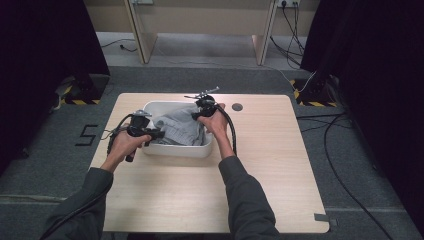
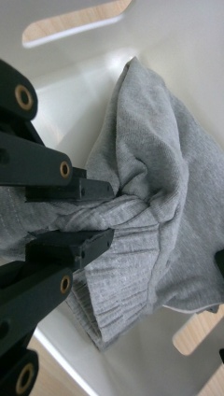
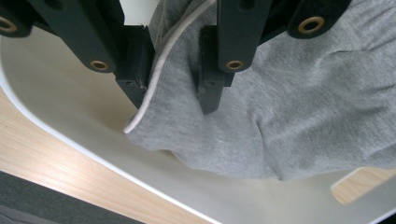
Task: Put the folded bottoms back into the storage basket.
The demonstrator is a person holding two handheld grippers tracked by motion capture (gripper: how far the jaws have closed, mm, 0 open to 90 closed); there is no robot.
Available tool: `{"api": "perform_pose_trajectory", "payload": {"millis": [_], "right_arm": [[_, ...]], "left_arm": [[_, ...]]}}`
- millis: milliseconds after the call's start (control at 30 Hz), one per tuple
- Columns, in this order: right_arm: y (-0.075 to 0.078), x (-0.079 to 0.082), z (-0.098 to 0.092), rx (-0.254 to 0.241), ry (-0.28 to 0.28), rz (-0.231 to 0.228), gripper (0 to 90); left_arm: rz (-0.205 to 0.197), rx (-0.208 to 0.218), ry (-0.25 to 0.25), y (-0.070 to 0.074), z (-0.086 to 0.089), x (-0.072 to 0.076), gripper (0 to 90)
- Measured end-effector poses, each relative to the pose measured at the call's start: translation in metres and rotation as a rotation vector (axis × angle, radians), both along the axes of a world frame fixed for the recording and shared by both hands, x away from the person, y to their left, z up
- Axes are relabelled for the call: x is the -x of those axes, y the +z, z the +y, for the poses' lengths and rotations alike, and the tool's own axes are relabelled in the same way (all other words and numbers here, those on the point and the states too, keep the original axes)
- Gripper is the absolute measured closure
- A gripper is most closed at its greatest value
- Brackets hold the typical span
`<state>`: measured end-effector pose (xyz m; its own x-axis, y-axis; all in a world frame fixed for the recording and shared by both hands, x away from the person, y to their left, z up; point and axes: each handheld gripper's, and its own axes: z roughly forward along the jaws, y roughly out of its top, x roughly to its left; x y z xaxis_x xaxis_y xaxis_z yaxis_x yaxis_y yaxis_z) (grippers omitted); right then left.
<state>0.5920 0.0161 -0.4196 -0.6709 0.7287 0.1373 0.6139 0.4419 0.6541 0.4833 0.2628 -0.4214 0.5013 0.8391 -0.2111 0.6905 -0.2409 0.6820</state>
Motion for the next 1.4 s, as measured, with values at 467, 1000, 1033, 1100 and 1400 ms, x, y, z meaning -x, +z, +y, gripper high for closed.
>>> {"api": "perform_pose_trajectory", "payload": {"millis": [467, 1000, 1033, 1100, 1400], "right_arm": [[-0.004, -0.001, 0.001, 0.026, -0.022, 0.020, 65.8], [0.021, 0.001, -0.015, -0.036, -0.044, -0.053, 55.9], [0.022, 0.001, -0.016, -0.038, -0.043, -0.054, 55.9], [0.025, 0.001, -0.018, -0.037, -0.047, -0.057, 55.9], [0.027, 0.002, -0.022, -0.039, -0.049, -0.060, 56.0]], "left_arm": [[0.004, -0.005, 0.037, -0.005, 0.004, 0.002, 70.0], [-0.023, 0.007, 0.062, 0.009, 0.005, 0.008, 47.9], [-0.024, 0.008, 0.064, 0.009, 0.005, 0.008, 47.9], [-0.026, 0.006, 0.063, 0.011, 0.004, 0.008, 47.9], [-0.034, 0.016, 0.068, 0.015, 0.005, 0.009, 47.1]]}}
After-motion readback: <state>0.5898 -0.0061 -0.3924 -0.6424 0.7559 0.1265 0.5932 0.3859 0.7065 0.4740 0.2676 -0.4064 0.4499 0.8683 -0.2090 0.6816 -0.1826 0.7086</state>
